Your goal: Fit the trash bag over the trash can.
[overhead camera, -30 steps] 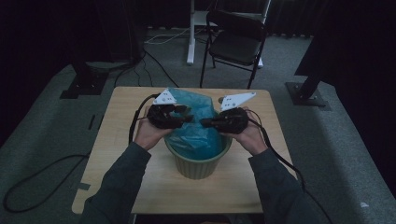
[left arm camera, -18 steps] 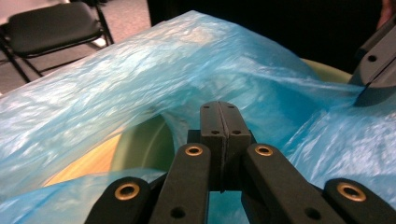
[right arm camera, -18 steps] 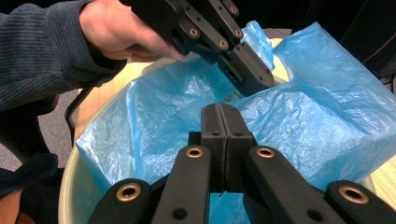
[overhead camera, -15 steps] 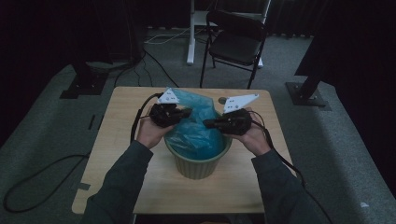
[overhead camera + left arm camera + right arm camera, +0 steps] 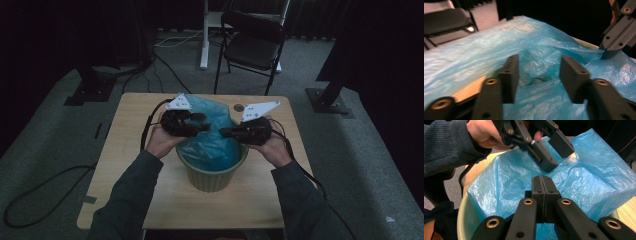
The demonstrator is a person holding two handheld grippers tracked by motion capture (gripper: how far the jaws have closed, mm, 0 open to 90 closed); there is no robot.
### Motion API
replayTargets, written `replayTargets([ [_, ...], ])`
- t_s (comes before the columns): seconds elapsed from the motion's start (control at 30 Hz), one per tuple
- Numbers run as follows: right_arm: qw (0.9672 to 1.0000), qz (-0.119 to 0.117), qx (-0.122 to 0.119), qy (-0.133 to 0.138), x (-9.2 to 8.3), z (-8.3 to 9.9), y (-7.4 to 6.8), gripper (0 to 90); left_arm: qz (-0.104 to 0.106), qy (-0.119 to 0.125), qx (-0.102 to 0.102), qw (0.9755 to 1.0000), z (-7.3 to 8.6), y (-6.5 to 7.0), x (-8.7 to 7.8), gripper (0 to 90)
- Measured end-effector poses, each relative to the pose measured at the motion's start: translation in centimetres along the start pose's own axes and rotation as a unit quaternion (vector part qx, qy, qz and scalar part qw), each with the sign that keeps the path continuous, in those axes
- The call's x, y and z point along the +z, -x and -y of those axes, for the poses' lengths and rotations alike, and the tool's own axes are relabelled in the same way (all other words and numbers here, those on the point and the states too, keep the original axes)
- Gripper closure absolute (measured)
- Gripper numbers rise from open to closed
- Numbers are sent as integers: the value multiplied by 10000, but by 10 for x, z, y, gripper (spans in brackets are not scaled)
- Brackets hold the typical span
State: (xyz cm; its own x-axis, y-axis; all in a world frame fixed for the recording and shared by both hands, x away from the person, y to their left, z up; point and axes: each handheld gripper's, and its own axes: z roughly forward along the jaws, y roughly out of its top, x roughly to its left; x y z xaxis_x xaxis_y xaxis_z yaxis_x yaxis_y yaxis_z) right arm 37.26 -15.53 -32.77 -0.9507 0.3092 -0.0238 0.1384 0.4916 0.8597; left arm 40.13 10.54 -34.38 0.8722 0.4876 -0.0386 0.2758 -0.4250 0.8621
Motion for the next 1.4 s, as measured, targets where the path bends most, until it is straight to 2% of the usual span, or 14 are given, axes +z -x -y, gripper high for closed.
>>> replayTargets([
  [0.07, 10000, -8, -23, 9, -1, -1, -1, 898, 105, -98, -16, 9999, 0, -1, 4, 441],
  [0.13, 10000, -27, -57, 28, -1, -1, -1, 898, 186, -165, -8, 9997, 0, 0, 7, 488],
  [0.17, 10000, -35, -68, 34, -1, -2, -1, 898, 176, -197, 22, 9996, 0, 2, 8, 554],
  [0.23, 10000, -34, -72, 14, 0, -1, -1, 898, 83, -244, 94, 9996, -1, 4, 9, 745],
  [0.3, 10000, -16, -83, -15, 0, -1, -2, 898, -78, -208, 94, 9997, -1, 4, 7, 879],
  [0.33, 10000, -12, -88, -24, 0, 0, -2, 898, -115, -167, 56, 9998, -1, 3, 6, 896],
  [0.53, 10000, 50, -66, -38, -5, 3, 0, 898, -527, -59, -196, 9984, 0, -7, -5, 900],
  [0.73, 9997, 205, -2, -98, -11, 10, 3, 898, -917, -39, -418, 9949, 6, -21, -15, 900],
  [0.9, 9993, 333, 113, -142, -18, 20, 9, 898, -1169, -13, -634, 9911, 11, -33, -24, 900],
  [1.07, 9985, 468, 223, -190, -27, 31, 13, 898, -1429, 49, -862, 9860, 17, -44, -33, 900],
  [1.23, 9972, 618, 345, -234, -37, 41, 18, 898, -1658, 79, -1119, 9798, 23, -54, -40, 900],
  [1.33, 9966, 669, 408, -237, -41, 47, 21, 898, -1662, 52, -1187, 9789, 26, -56, -39, 900],
  [1.4, 9963, 698, 437, -265, -42, 49, 22, 898, -1598, 72, -1134, 9806, 26, -53, -37, 899],
])
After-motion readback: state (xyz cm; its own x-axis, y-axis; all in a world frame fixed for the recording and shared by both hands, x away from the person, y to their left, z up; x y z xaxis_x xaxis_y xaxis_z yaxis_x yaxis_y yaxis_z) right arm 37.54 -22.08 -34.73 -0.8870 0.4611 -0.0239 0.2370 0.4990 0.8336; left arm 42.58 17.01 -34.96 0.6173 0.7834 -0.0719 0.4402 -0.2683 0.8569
